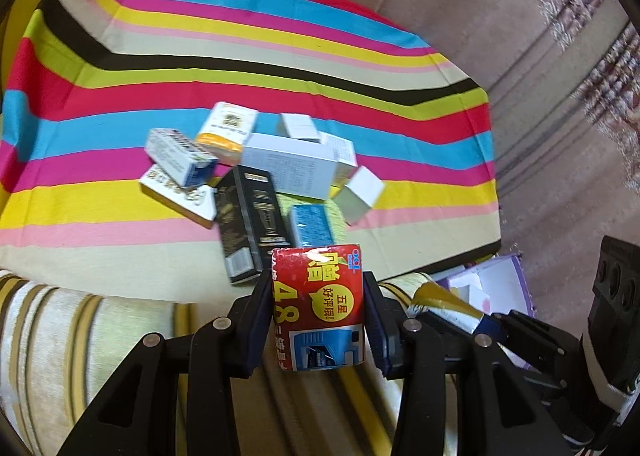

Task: Organize objects
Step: 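Carry the red box and cylinder into the storage box and release them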

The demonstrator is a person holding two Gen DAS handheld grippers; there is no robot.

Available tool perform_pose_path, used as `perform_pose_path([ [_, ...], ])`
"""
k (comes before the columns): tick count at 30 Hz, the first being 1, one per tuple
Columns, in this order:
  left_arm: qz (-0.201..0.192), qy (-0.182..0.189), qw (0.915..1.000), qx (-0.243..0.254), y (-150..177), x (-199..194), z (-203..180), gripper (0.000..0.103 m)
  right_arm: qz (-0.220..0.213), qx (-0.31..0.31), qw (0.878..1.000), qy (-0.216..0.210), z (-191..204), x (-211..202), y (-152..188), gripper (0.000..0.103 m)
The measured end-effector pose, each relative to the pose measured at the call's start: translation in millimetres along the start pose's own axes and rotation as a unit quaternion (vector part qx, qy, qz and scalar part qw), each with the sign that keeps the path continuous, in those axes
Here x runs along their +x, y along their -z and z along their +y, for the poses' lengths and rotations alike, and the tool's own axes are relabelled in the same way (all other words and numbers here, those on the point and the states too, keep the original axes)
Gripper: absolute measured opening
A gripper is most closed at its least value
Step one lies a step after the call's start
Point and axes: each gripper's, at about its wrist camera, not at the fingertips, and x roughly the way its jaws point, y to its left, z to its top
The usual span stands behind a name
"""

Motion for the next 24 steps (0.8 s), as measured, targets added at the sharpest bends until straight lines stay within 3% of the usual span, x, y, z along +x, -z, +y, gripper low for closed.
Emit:
perform_pose_path([
  [10, 0.024, 0.039, 0.9982, 0.040, 6.7, 15.8, -48.3, 0.043, -0.020, 0.028, 0.999, 0.034, -44.5, -24.0, 4.2, 0.033],
  [24, 0.068, 0.103, 0.9889, 0.084, 25.2, 43.2, -118.3, 0.043, -0.044, 0.096, 0.989, 0.100, -136.4, -65.7, 23.9, 0.033],
])
